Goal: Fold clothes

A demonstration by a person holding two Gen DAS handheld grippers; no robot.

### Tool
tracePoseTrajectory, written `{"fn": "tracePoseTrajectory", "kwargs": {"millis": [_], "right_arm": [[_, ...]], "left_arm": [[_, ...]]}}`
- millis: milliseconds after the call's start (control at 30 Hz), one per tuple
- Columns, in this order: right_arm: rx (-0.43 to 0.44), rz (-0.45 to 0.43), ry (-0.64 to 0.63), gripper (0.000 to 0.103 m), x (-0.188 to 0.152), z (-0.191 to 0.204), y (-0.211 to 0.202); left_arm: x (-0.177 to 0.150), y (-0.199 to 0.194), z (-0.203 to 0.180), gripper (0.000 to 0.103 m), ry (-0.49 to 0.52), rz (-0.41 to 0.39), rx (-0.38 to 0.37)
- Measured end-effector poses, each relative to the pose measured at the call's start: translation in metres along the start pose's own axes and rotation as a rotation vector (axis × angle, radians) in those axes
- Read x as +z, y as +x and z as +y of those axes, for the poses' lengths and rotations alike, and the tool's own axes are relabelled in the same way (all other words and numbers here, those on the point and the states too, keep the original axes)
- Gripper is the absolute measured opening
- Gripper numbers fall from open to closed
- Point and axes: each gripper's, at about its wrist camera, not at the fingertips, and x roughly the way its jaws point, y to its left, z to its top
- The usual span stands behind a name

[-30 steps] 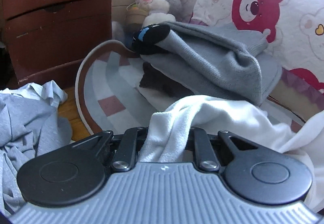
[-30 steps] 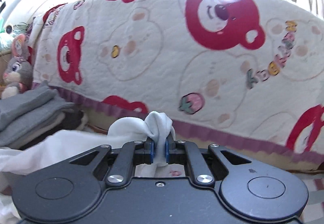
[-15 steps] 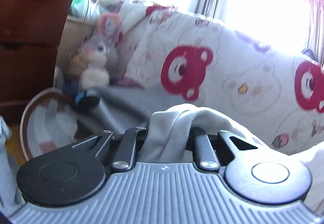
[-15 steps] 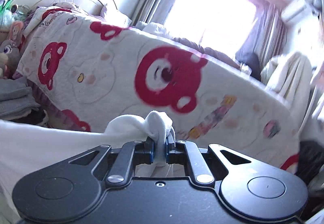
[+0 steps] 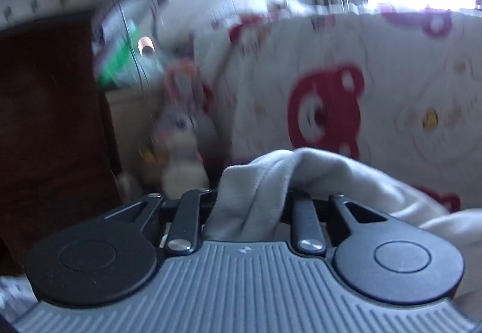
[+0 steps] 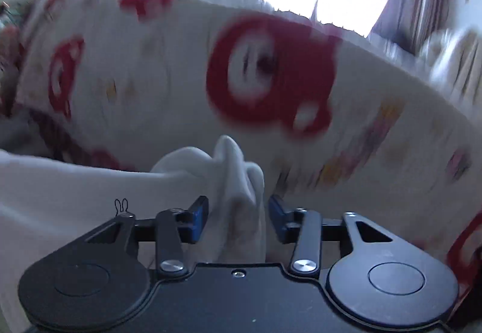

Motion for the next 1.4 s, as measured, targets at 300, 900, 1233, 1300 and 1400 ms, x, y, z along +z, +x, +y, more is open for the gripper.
{"fn": "tracePoseTrajectory", "kwargs": {"millis": [300,900,1233,1300,1400], "right_arm": [[0.198,0.243,-0.061,0.052,-0.103,0.068,0.051],[0.478,0.335,-0.174,0.055,-0.192,0.144,-0.004],[0.382,0.311,-0.398,0.022,-0.213,0.206,0.037],[0.400,0.296,-0.385,0.016,-0.203,0.201,0.037],[0.446,0.255,-0.203,0.016,-0.162,0.172,0.038]], "left_arm": [[-0.123,0.020,-0.063,0.048,0.080,0.291,-0.211],[-0.167,0.028,-0.069,0.054,0.015,0.528,-0.235],[-0.158,0.038,-0.037,0.054,-0.052,0.565,-0.259],[-0.156,0.031,-0.043,0.054,-0.059,0.538,-0.347],[-0.152,0.024,-0.053,0.054,-0.076,0.496,-0.494]]}}
